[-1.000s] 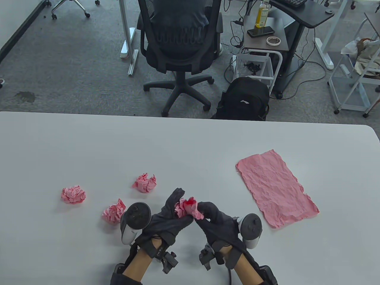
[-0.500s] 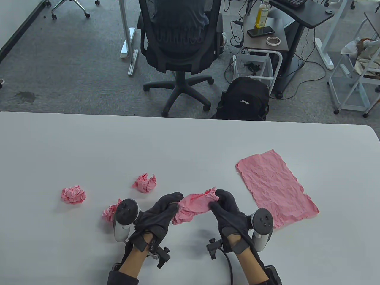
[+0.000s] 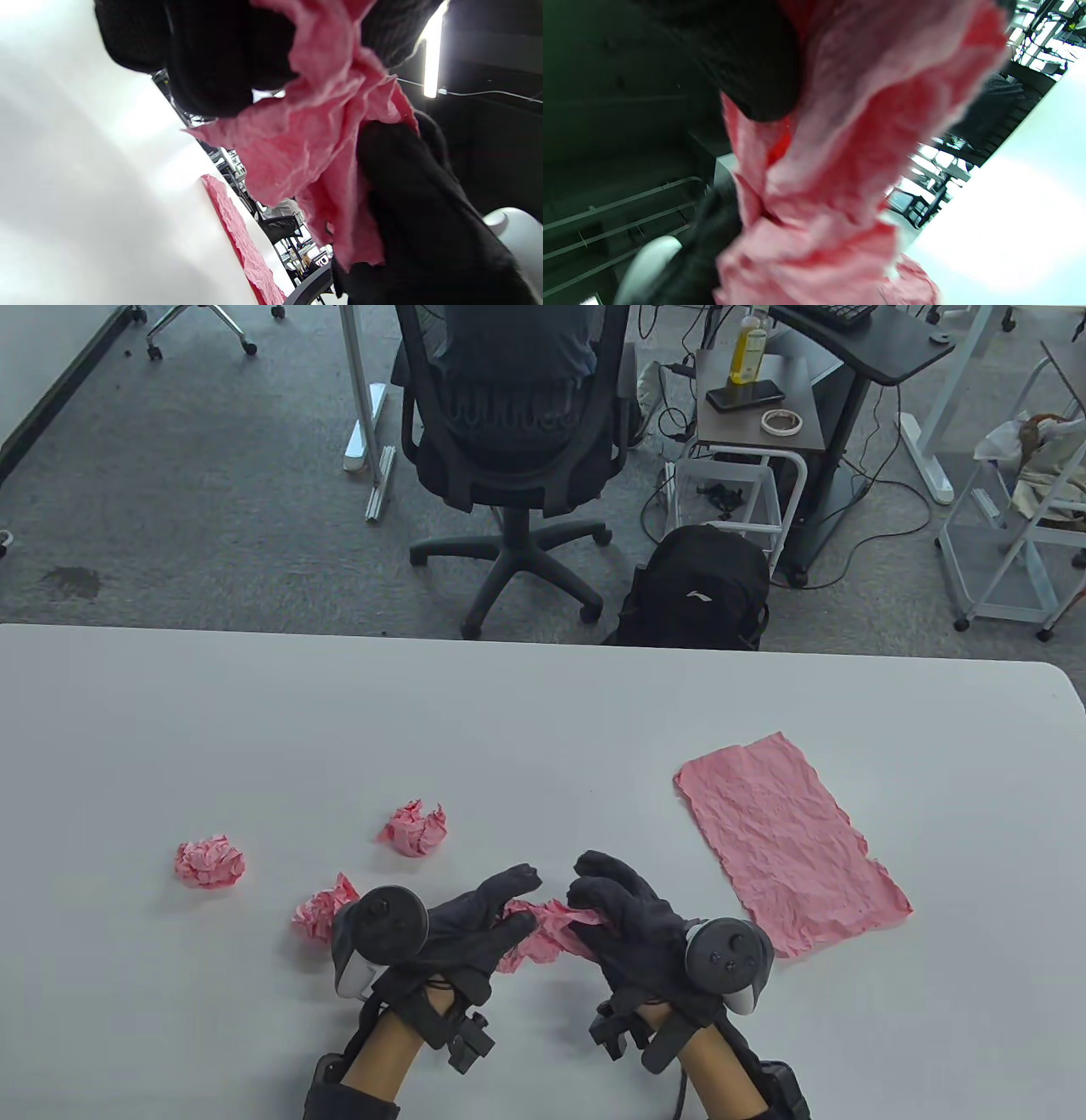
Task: Flatten crumpled papers and stack
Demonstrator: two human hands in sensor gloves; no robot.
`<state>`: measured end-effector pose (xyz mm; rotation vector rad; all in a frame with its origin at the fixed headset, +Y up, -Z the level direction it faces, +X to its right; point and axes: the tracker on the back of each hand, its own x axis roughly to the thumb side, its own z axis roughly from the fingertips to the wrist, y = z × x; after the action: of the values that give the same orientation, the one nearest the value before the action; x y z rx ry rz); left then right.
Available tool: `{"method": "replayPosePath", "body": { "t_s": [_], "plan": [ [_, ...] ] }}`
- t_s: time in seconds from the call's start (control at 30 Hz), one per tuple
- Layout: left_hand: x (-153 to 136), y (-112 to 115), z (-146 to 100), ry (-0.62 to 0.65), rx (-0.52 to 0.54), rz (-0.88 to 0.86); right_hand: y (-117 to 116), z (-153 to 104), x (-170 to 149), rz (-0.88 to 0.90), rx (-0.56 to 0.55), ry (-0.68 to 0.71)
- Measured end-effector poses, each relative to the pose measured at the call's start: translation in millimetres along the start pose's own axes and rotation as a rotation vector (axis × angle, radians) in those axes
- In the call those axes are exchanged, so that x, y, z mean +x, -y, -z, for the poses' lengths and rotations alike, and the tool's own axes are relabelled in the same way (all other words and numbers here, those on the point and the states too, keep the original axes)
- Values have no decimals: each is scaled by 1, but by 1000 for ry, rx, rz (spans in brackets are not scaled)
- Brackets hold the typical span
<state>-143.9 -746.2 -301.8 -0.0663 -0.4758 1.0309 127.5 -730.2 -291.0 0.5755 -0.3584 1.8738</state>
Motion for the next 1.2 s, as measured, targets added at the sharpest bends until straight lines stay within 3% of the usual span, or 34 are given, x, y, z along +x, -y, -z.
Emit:
{"method": "replayPosePath", "body": {
  "t_s": [0.1,0.2,0.33,0.47,0.57,0.67,0.87,1.0,1.07,1.2],
  "plan": [
    [-3,2,0,-40,-11,-86,2,0,-1,-21,-42,-15],
    [5,2,-3,23,27,18,4,-1,1,-116,-34,-28],
    [36,17,-5,176,-59,84,0,-1,16,-248,-26,104],
    [44,29,-3,150,-76,249,-6,-5,37,-360,-80,283],
    [38,24,-3,118,-27,193,-4,-6,44,-401,-112,339],
    [29,15,-3,75,8,26,-1,-3,36,-392,-77,276],
    [16,1,-3,59,32,-157,1,5,7,-399,181,-18],
    [6,-7,-4,30,64,-236,12,5,-16,-209,105,-148],
    [-1,-10,-5,0,86,-253,18,5,-27,96,115,-198],
    [-9,-10,-4,-43,83,-307,19,6,-33,454,58,-226]
  ]
}}
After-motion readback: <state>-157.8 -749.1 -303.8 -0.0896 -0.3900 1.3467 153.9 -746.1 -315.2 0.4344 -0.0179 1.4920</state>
